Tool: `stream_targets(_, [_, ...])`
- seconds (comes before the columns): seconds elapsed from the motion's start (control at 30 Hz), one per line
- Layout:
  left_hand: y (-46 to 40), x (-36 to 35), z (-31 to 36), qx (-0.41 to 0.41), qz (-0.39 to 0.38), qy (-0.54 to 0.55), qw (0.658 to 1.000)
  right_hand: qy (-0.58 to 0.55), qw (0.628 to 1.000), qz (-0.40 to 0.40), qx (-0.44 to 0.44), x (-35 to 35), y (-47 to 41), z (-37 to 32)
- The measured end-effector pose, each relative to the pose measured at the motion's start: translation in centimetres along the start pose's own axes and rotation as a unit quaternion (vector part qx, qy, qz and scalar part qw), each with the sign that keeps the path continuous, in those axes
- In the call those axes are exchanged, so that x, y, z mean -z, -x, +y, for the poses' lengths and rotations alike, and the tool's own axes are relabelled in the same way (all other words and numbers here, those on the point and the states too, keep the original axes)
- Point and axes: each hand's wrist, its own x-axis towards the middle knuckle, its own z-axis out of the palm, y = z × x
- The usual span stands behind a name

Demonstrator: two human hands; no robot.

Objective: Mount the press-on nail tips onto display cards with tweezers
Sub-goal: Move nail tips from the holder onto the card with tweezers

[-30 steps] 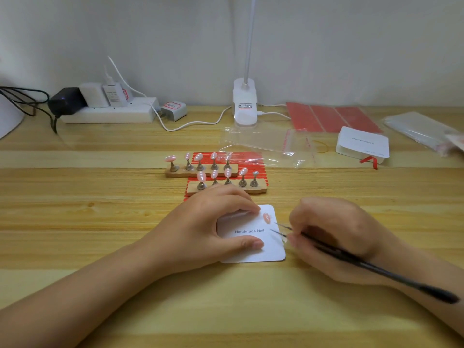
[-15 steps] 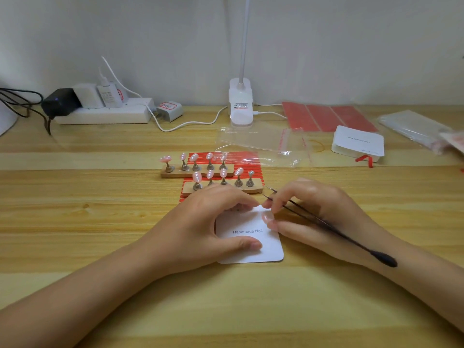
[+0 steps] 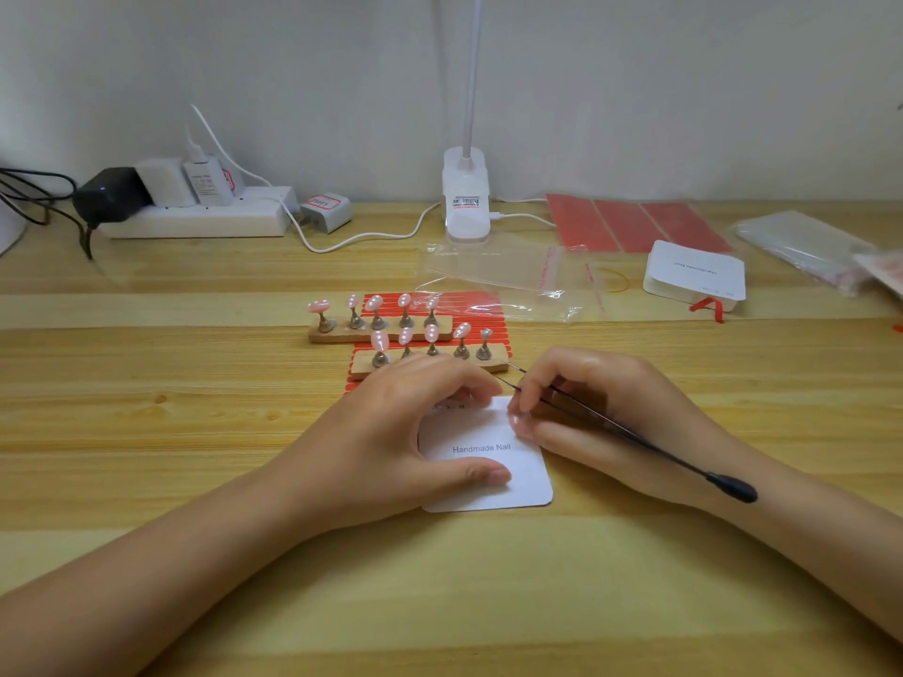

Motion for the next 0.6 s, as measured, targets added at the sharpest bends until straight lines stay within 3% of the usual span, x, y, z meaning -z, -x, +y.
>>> stream_targets(0.37, [-0.03, -0.03, -0.02, -0.003, -0.004, -0.017, 1.0, -0.14, 0.989, 0.024, -0.042, 0.69, -0.06, 0.08])
stream_targets(0.6, [0.03, -0.02, 0.02, -0.001, -0.005, -0.013, 1.0, -0.061, 0.997, 0.007, -0.038, 0.22, 0.05, 0.06])
